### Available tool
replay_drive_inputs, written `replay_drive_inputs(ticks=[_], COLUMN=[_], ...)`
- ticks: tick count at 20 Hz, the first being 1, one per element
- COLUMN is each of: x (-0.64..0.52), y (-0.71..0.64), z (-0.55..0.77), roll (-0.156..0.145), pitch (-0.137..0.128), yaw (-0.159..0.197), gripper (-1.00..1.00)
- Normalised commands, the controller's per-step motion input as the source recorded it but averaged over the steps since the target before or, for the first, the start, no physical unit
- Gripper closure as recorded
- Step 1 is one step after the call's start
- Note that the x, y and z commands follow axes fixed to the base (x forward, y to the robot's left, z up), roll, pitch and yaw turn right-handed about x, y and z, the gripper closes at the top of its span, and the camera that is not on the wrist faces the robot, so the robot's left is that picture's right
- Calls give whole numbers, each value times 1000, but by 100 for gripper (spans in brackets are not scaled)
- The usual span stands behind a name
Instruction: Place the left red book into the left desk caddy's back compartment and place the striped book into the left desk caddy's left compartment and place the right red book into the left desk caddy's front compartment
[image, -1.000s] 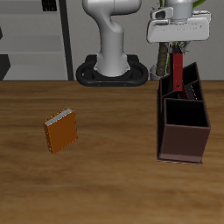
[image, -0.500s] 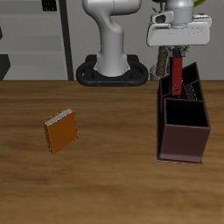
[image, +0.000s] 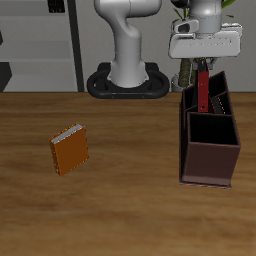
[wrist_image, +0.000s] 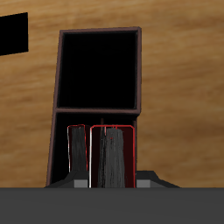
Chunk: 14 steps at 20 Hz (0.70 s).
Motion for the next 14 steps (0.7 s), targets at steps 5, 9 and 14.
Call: replay_drive_inputs(ticks=[5,9,14], x=[59,29,59], y=[53,-30,-72], z=[-122,-52,-73], roll=[12,-8,-10], pitch=[21,7,9], yaw=[0,-8,-11], gripper=[100,100,100])
